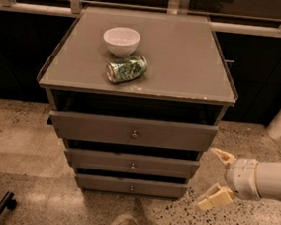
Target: Open bottom drawer
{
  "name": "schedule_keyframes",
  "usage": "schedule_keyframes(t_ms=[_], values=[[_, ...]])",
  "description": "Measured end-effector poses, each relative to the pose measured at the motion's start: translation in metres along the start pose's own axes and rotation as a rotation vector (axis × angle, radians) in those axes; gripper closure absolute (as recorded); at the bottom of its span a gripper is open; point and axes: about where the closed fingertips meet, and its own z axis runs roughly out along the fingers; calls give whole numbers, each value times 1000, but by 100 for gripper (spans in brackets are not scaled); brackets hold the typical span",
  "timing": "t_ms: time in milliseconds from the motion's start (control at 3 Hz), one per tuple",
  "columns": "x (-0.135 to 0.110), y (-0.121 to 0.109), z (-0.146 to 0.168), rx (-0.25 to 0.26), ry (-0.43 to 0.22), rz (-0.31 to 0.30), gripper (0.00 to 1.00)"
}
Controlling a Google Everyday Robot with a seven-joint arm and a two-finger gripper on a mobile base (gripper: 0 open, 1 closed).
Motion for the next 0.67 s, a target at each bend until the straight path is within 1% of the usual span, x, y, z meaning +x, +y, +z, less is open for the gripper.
schedule_keyframes(t_ms=[333, 667], values=[[13, 8, 5, 27, -30, 31, 0], [51, -1, 33, 49, -83, 71, 0]])
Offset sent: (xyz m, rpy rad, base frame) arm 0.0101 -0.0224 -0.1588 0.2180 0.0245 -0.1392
